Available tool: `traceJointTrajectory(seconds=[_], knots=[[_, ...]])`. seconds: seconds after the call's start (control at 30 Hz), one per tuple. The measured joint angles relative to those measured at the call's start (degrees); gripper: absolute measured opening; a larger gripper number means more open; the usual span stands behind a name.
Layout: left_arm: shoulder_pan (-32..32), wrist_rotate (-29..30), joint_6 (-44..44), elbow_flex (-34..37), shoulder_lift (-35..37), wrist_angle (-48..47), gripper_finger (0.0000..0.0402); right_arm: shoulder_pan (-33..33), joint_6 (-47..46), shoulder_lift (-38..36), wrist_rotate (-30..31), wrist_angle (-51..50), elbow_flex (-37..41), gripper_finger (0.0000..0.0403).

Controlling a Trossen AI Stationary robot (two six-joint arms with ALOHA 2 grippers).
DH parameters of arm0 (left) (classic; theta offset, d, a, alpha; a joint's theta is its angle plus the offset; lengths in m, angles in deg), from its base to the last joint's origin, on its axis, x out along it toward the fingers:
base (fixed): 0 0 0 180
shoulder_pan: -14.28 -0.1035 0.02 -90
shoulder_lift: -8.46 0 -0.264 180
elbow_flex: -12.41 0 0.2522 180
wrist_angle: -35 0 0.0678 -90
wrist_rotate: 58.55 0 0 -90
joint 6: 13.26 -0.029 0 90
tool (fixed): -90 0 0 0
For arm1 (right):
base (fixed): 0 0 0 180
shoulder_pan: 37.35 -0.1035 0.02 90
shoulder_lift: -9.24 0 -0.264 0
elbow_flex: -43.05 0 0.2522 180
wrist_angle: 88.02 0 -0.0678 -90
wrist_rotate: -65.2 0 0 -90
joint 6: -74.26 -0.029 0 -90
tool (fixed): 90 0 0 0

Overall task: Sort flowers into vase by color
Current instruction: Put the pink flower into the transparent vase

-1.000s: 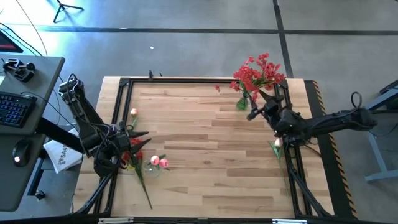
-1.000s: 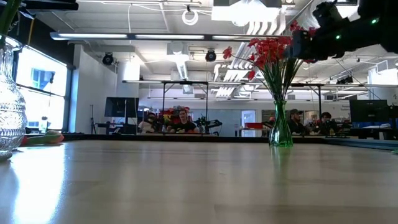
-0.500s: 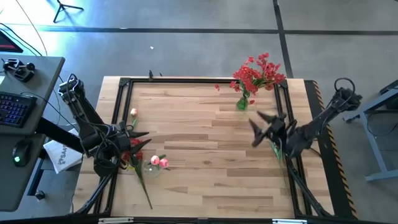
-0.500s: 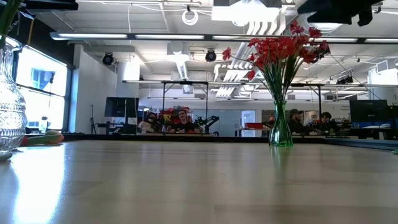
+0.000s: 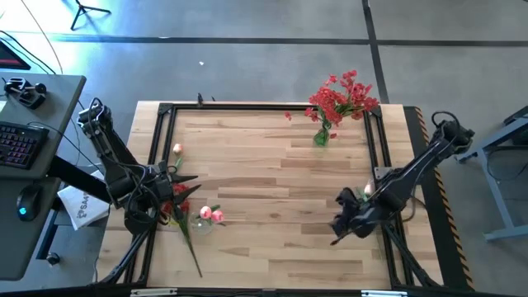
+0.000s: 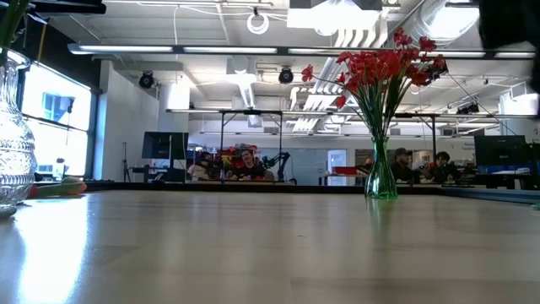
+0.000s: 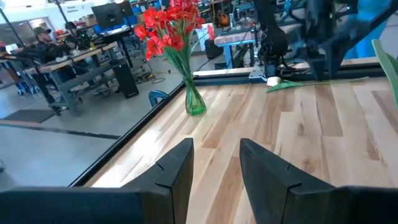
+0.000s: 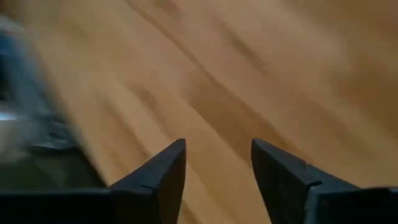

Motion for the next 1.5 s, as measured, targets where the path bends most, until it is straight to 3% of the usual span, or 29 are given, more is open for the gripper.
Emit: traceJointTrajectory(seconds=[0.13, 0.27, 0.43, 0.8, 0.93, 1.17, 1.4, 1.5], knots=[[0.0, 0.2, 0.0, 0.0, 0.0, 0.0, 0.0119, 0.5, -14.9, 6.4, -19.1, -17.1, -4.0, 0.0145], [0.0, 0.2, 0.0, 0.0, 0.0, 0.0, 0.0119, 0.7, -19.9, 11.1, -28.8, -25.5, -4.2, 0.0127], [0.0, 0.2, 0.0, 0.0, 0.0, 0.0, 0.0119, 1.3, -18.3, 12.8, -26.3, -25.2, 0.0, 0.0121], [0.0, 0.1, 0.0, 0.0, 0.0, 0.0, 0.0119, 6.9, -16.6, 12.3, -30.5, -20.8, 10.1, 0.0121], [0.0, 0.0, 0.0, 0.0, 0.0, 0.0, 0.0119, 8.9, -12.5, 11.8, -29.9, -20.3, 10.0, 0.0104], [0.0, 0.0, 0.0, 0.0, 0.0, 0.0, 0.0119, 11.0, -4.3, 9.6, -27.9, -17.9, 9.9, 0.0011], [0.0, 0.0, 0.0, 0.0, 0.0, 0.0, 0.0119, 11.0, 3.5, 9.7, -25.3, -15.2, 8.4, 0.0009], [0.0, 0.0, 0.0, 0.0, 0.0, 0.0, 0.0119, 11.1, 8.8, 9.8, -20.3, -8.9, 6.2, 0.0003]])
